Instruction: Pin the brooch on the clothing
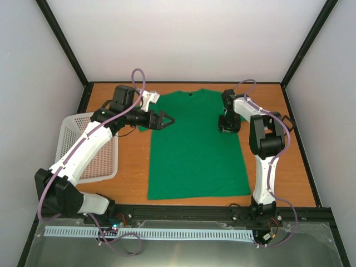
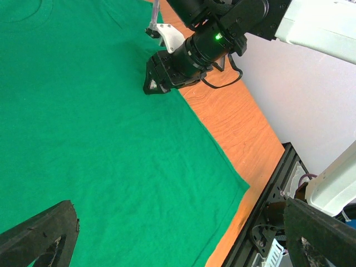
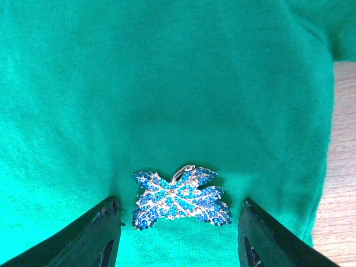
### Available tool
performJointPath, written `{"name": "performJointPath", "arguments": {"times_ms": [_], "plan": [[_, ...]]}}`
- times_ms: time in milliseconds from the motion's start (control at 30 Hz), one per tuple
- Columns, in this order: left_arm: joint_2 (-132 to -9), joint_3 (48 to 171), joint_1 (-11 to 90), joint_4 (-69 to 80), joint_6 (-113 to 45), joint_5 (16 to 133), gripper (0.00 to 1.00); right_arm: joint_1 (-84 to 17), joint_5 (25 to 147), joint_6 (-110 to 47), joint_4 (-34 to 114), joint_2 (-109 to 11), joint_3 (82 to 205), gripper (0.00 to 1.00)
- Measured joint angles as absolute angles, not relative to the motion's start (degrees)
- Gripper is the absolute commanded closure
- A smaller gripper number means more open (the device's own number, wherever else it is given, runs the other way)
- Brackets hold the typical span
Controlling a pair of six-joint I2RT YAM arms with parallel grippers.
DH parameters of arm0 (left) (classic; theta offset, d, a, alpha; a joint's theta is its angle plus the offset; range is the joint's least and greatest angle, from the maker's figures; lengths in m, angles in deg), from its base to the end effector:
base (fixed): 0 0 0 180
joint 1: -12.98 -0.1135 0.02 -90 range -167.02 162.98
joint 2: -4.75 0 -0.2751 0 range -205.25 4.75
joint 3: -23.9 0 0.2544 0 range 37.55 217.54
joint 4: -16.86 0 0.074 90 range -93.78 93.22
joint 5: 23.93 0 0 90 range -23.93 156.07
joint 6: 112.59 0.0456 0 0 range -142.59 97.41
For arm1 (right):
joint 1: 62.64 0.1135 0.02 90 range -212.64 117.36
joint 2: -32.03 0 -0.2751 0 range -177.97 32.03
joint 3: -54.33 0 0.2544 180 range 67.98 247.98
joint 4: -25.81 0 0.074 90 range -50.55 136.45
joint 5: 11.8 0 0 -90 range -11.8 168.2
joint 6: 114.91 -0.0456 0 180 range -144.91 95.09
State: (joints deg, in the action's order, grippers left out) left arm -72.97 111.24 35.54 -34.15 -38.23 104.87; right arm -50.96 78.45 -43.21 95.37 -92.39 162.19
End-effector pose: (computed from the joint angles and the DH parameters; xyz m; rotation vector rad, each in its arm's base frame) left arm 0.2610 -0.1394 0.3524 0.5081 2.2927 -1.1145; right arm 0.4186 0.0867 0.1486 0.1774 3.0720 0.0334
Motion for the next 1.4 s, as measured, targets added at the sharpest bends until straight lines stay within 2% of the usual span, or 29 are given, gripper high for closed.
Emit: {"name": "performJointPath", "arguments": {"times_ms": [133,700,1067,1233,1400], "plan": [[-73.0,111.2,35.5,-34.1,-38.2,104.9,0.00,-51.2,78.4,-42.9,95.1,-92.3,162.0,0.41],[-73.0,111.2,35.5,-34.1,-38.2,104.9,0.00,-51.4,77.7,-40.5,96.7,-92.9,163.4,0.61],[-73.0,111.3,35.5,-34.7,-38.2,103.6,0.00,-51.7,78.0,-38.6,98.2,-90.8,164.7,0.63],[-73.4,112.5,35.5,-35.7,-38.2,101.9,0.00,-51.7,85.0,-36.5,96.4,-84.9,162.0,0.64],[-71.5,109.2,35.5,-29.3,-37.1,103.4,0.04,-51.2,101.9,-34.3,91.4,-74.3,152.4,0.65]]}}
